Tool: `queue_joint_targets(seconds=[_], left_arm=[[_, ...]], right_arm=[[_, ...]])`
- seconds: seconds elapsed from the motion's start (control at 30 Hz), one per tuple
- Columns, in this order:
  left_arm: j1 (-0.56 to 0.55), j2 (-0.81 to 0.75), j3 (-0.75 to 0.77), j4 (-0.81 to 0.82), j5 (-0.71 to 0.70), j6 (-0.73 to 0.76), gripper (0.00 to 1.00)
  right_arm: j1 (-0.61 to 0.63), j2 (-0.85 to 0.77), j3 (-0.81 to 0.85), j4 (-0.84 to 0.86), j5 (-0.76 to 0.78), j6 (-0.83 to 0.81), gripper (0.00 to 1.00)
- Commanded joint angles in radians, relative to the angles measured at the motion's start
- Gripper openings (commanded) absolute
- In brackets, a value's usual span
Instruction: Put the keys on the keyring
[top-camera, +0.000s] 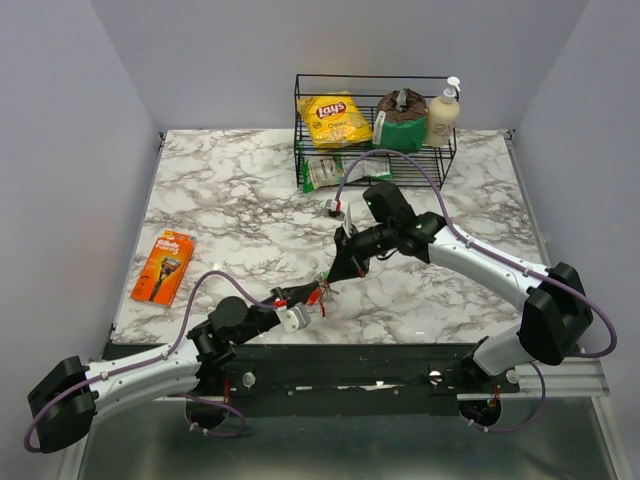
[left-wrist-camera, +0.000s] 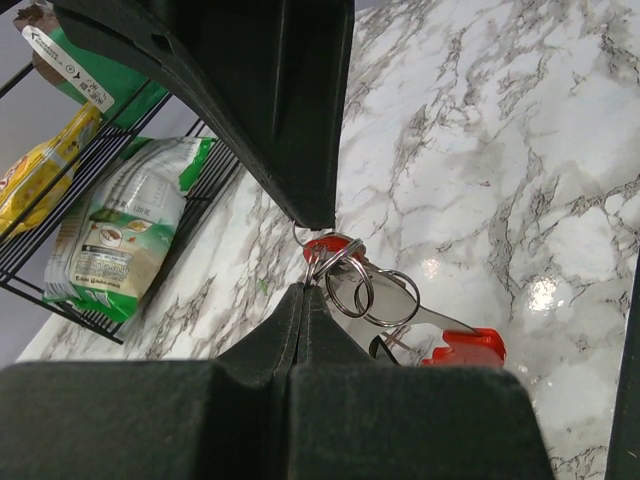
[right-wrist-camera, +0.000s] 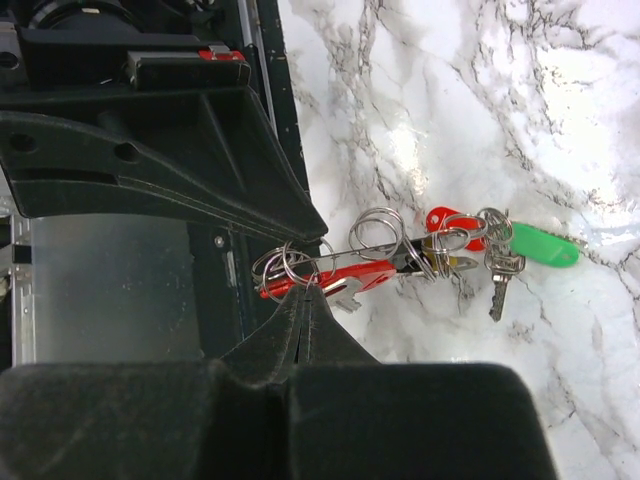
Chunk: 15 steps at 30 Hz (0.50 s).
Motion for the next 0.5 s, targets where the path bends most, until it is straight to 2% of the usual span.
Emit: queue_joint_targets(seconds=[0.0, 0.47], left_arm=[[0.002, 0.003, 0.010, 0.040, -0.022, 0.011, 0.00], [0.003, 0.026, 0.036, 0.014, -0.086, 0.017, 0.00]], right_arm=[[0.000, -0.029, 0.038, -0.020, -0.061, -0.010, 0.01], [0.000, -0.028, 0.066, -0.046, -0.110, -0.010, 0.01]])
